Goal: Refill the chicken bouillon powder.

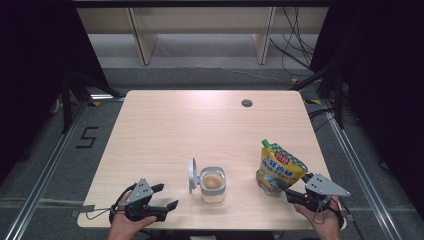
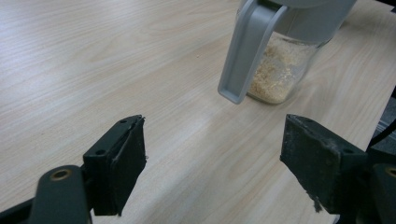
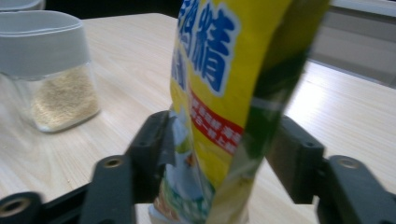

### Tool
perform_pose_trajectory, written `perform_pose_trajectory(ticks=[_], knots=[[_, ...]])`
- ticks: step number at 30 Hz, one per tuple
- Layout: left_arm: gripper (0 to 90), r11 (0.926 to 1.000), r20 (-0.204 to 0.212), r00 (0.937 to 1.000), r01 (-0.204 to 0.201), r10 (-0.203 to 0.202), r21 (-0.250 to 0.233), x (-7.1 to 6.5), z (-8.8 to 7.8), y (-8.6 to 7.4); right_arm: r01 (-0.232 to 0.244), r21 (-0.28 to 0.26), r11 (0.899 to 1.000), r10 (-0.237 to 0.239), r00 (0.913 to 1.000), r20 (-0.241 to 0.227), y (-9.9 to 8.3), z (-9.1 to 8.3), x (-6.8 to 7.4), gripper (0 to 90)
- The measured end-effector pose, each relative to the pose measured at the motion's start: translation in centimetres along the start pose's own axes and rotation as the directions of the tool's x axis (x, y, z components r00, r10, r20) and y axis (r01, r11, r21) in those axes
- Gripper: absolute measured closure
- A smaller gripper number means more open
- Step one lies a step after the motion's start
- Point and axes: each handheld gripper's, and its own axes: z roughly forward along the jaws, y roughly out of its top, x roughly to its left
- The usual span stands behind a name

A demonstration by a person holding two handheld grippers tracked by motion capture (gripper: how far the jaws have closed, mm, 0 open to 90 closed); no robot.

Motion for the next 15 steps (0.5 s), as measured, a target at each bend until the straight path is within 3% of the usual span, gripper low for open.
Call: perform_pose_trajectory(ticks=[1,2,4,6,8,9,12,14,15], knots=[[21.4,0.9999,-0.002,0.9999,-0.012,0.012,0.011,0.1,-0.1,0.1,-0.033,0.016,0.999,0.033,0.9994,0.005,0.0,-0.3,0.4,40.7],[21.4,1.0000,0.006,1.0000,0.008,-0.008,-0.004,-0.1,0.0,0.2,-0.018,0.012,1.000,0.018,0.9997,0.015,0.0,-0.5,0.6,37.9],[21.4,1.0000,0.010,1.0000,-0.001,0.001,-0.007,-0.1,-0.1,0.4,-0.050,0.050,0.998,0.049,0.9987,0.017,-0.1,-0.8,0.9,33.9],[21.2,0.9994,0.019,0.9994,0.030,-0.029,-0.016,-0.3,0.0,0.6,-0.068,0.079,0.995,0.068,0.9977,0.005,-0.3,-0.9,1.1,30.0],[21.1,0.9997,0.029,0.9994,0.017,-0.017,-0.016,-0.3,0.2,0.9,-0.076,0.107,0.991,0.075,0.9971,0.015,-0.7,-1.0,1.1,26.1],[21.1,0.9998,0.033,0.9993,0.018,-0.018,-0.011,-0.4,0.3,1.1,-0.113,0.122,0.986,0.109,0.9935,0.033,-0.7,-1.1,1.3,25.1],[21.1,0.9998,0.045,0.9990,-0.007,0.008,-0.017,-0.6,0.4,1.8,-0.077,0.110,0.991,0.073,0.9967,0.035,-0.9,-1.3,0.8,24.2],[21.1,0.9997,0.042,0.9991,-0.009,0.010,-0.021,-0.9,0.4,2.1,-0.130,0.137,0.982,0.124,0.9910,0.049,-1.0,-1.7,1.1,23.6],[21.1,0.9995,0.052,0.9986,-0.004,0.006,-0.030,-1.0,0.4,2.3,-0.120,0.139,0.983,0.114,0.9923,0.049,-1.1,-1.8,1.0,23.0]])
